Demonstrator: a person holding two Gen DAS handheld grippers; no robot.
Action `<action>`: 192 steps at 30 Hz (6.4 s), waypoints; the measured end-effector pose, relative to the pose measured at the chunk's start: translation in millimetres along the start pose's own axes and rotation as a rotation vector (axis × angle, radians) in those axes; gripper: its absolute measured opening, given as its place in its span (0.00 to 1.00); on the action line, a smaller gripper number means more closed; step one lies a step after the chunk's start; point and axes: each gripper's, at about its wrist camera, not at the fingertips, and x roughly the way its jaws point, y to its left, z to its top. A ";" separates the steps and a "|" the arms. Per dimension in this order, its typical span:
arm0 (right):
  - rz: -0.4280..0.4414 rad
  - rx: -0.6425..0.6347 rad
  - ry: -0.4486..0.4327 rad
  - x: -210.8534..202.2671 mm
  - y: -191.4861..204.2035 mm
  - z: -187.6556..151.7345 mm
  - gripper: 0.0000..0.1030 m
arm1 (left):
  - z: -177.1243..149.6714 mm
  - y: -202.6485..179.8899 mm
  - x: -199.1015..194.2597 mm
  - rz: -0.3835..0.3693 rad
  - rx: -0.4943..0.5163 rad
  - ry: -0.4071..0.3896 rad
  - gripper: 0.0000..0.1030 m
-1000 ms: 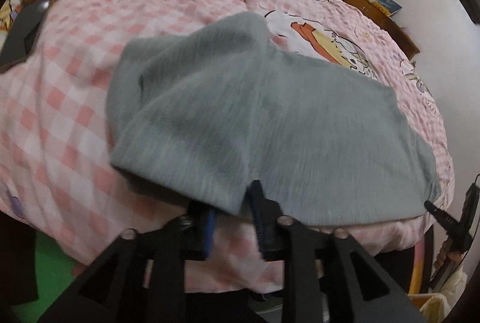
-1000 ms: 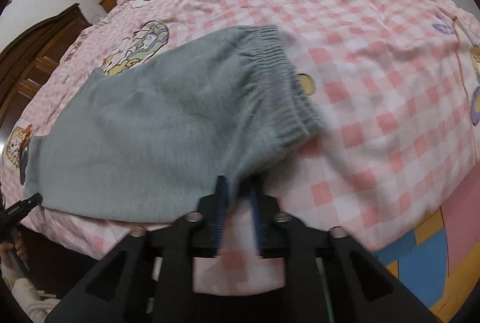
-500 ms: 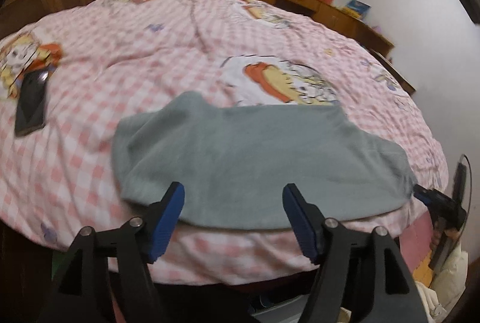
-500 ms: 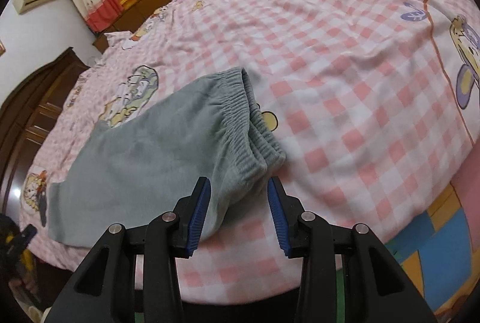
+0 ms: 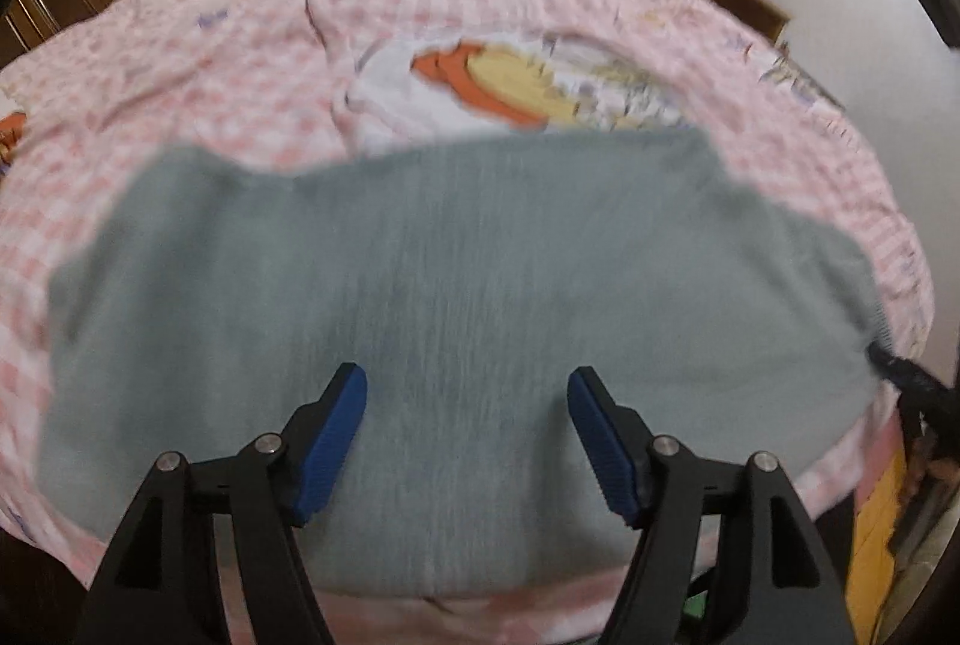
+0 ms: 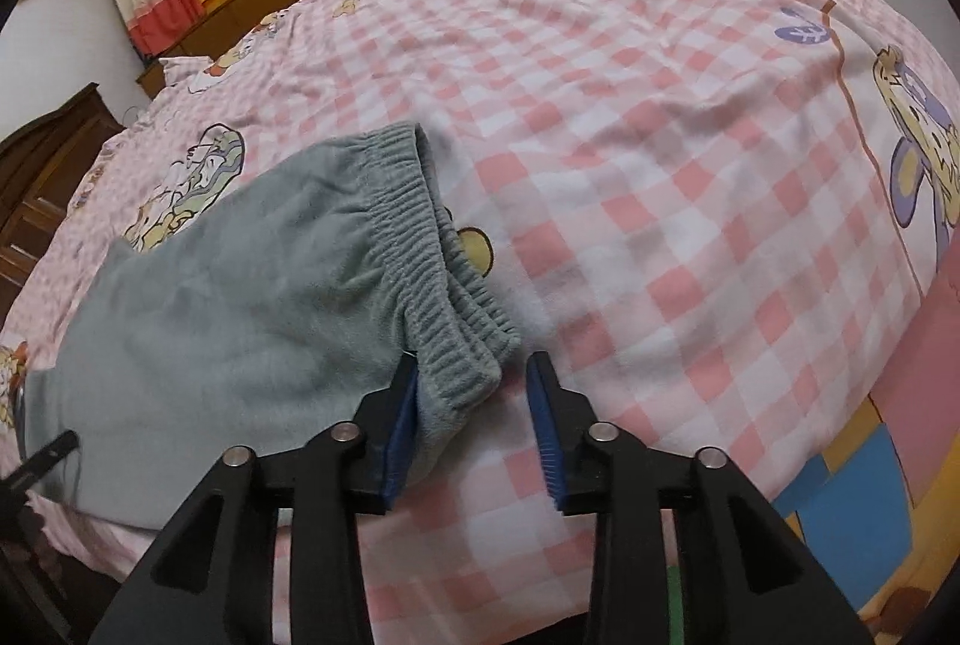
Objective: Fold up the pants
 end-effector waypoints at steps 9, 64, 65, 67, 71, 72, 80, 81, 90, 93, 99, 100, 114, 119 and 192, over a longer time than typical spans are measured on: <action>-0.083 -0.108 -0.099 -47.9 30.8 5.8 0.37 | -12.9 -6.7 11.6 0.007 0.057 -0.029 0.85; 0.234 -0.477 0.147 31.7 248.0 -93.3 0.72 | 24.3 126.5 -50.5 -0.324 -0.090 -0.147 0.20; 0.236 -0.478 0.145 31.6 247.9 -93.5 0.72 | 22.6 119.6 -48.3 -0.339 -0.092 -0.132 0.20; 0.241 -0.481 0.141 31.0 247.4 -94.0 0.72 | 14.8 103.7 -43.6 -0.348 -0.084 -0.116 0.21; 0.253 -0.481 0.138 30.0 245.6 -94.2 0.71 | -1.1 91.4 -42.0 -0.322 -0.103 -0.097 0.26; 0.256 -0.479 0.137 29.9 245.2 -94.1 0.71 | -5.8 93.5 -45.8 -0.305 -0.113 -0.103 0.31; 0.259 -0.483 0.122 29.2 244.8 -96.3 0.72 | -34.4 139.3 -89.6 -0.078 -0.154 -0.169 0.43; 0.258 -0.486 0.120 29.2 245.0 -96.4 0.72 | -40.2 147.1 -95.1 -0.058 -0.169 -0.173 0.43; 0.243 -0.497 0.115 27.3 246.4 -97.8 0.72 | -84.3 173.1 -71.2 -0.105 -0.338 -0.049 0.43; 0.243 -0.497 0.115 27.1 245.9 -97.9 0.72 | -85.1 169.2 -61.9 -0.093 -0.346 -0.051 0.44; 0.242 -0.502 0.116 27.1 245.8 -97.4 0.72 | -84.4 189.7 -48.6 -0.323 -0.539 -0.172 0.45; 0.242 -0.501 0.116 27.0 246.3 -97.8 0.72 | -82.7 191.6 -48.4 -0.342 -0.563 -0.186 0.45; 0.245 -0.509 0.102 26.4 246.3 -100.6 0.72 | -72.7 211.6 -100.8 -0.036 -0.487 -0.314 0.52; 0.245 -0.513 0.097 26.0 246.4 -101.2 0.72 | -58.5 189.8 -100.2 -0.084 -0.374 -0.311 0.55; 0.421 -0.595 0.378 126.8 277.5 77.4 0.48 | -15.8 119.7 -6.4 0.230 -0.186 -0.155 0.94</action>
